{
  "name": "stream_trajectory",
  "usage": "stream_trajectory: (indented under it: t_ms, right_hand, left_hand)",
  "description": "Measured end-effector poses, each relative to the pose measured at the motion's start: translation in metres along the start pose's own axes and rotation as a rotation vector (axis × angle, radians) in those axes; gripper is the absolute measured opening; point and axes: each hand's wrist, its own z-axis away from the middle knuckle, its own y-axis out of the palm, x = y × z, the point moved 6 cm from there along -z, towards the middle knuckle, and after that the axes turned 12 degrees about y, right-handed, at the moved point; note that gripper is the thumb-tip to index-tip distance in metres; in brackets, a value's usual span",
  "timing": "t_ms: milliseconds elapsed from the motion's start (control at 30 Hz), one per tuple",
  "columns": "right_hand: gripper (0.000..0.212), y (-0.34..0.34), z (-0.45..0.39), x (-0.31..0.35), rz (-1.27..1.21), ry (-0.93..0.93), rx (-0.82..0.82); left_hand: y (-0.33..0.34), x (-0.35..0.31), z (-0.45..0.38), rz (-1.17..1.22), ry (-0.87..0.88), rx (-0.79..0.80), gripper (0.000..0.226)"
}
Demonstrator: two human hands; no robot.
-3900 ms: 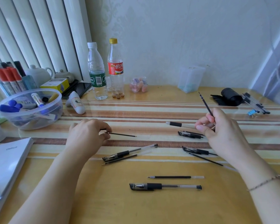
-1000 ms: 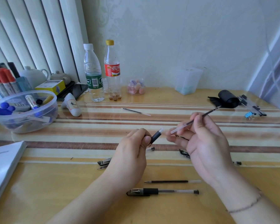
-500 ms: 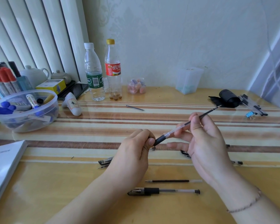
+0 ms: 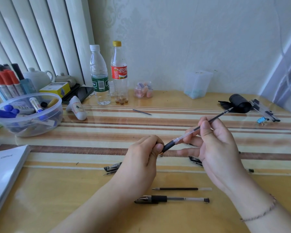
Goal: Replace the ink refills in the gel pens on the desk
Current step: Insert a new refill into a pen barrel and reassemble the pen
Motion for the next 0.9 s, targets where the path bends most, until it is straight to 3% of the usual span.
stream_trajectory:
  t_ms: [167,267,333,467,667,800,900]
  right_hand:
    - [0.025,0.009,0.004,-0.001,0.225,-0.081,0.061]
    - [0.027,0.028,0.01,-0.018,0.406,-0.048,0.207]
    - [0.024,0.033,0.013,-0.023,0.473,-0.079,0.205]
    - [0.019,0.029,0.013,-0.02,0.346,-0.071,0.124]
    - [0.014,0.02,0.011,-0.004,0.193,-0.091,0.153]
    - [0.02,0.019,0.014,-0.001,0.843,-0.299,0.057]
    - [0.017,0.021,0.014,-0.006,0.967,-0.319,0.055]
  left_hand:
    - [0.003,0.001,0.0,0.045,-0.019,-0.007,0.028]
    - [0.004,0.007,0.002,0.259,-0.126,-0.031,0.031]
    - [0.004,0.009,0.003,0.42,-0.197,-0.055,0.033]
    - [0.005,0.006,0.0,0.491,-0.216,-0.041,0.033]
    - [-0.004,0.02,0.001,0.294,-0.236,-0.061,0.021]
    - [-0.009,0.023,-0.002,0.345,-0.225,-0.105,0.014]
    - [-0.014,0.022,-0.003,0.371,-0.204,-0.138,0.019]
